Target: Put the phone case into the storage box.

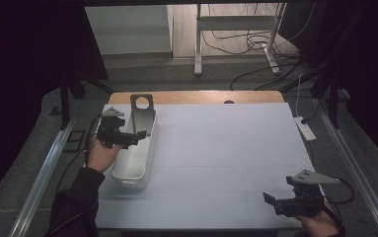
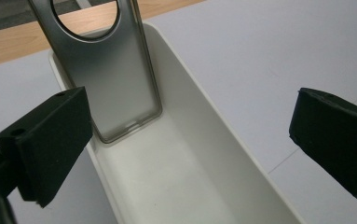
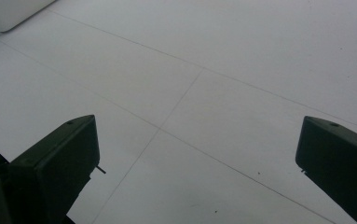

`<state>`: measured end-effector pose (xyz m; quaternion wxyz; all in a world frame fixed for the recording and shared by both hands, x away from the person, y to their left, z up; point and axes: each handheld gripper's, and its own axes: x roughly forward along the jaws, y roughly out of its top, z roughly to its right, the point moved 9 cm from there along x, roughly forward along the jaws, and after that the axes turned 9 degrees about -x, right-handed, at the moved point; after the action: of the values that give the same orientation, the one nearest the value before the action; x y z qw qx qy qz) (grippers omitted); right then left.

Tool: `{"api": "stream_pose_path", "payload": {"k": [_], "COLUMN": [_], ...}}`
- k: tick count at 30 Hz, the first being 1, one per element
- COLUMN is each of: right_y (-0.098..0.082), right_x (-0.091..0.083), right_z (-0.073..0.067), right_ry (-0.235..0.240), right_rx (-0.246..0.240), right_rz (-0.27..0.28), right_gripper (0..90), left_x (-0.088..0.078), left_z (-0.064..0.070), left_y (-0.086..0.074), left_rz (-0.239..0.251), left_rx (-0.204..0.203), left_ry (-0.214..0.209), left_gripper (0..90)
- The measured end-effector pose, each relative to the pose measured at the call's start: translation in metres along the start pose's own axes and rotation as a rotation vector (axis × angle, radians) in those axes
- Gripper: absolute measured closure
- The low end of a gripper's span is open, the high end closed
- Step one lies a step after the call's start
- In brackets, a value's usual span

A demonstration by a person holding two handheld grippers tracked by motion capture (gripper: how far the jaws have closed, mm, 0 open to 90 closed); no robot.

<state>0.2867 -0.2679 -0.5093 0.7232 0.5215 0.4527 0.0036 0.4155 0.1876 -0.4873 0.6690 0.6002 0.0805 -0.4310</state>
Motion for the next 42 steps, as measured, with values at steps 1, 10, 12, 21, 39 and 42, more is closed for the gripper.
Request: {"api": "stream_pose_path", "payload": {"k": [1, 10, 12, 21, 39, 42], "right_y": [0.0, 0.0, 0.0, 0.0, 0.0, 0.0], "right_x": [0.0, 0.0, 0.0, 0.001, 0.0, 0.0], "right_z": [0.0, 0.0, 0.0, 0.0, -0.001, -0.001], "right_ry": [0.0, -0.002, -0.004, -0.006, -0.002, -0.003], "right_rx": [-0.002, -0.004, -0.006, -0.008, -0.015, -0.015], "right_rz": [0.0, 0.001, 0.0, -0.005, -0.001, 0.001], "right_gripper": [0.0, 0.0, 0.0, 0.0, 0.0, 0.0], "left_x": [-0.001, -0.01, -0.012, -0.016, -0.031, -0.034], "left_z": [0.001, 0.005, 0.006, 0.011, 0.029, 0.03], "left_y": [-0.001, -0.01, -0.013, -0.024, -0.042, -0.045], "left_rz": [0.003, 0.013, 0.013, 0.009, 0.016, 0.016], "left_rx": [-0.003, 0.007, 0.007, 0.015, 0.035, 0.034], "left_ry": [-0.003, -0.021, -0.021, -0.027, -0.049, -0.048], "left_gripper": [0.4, 0.4, 0.4, 0.4, 0.5, 0.5]}}
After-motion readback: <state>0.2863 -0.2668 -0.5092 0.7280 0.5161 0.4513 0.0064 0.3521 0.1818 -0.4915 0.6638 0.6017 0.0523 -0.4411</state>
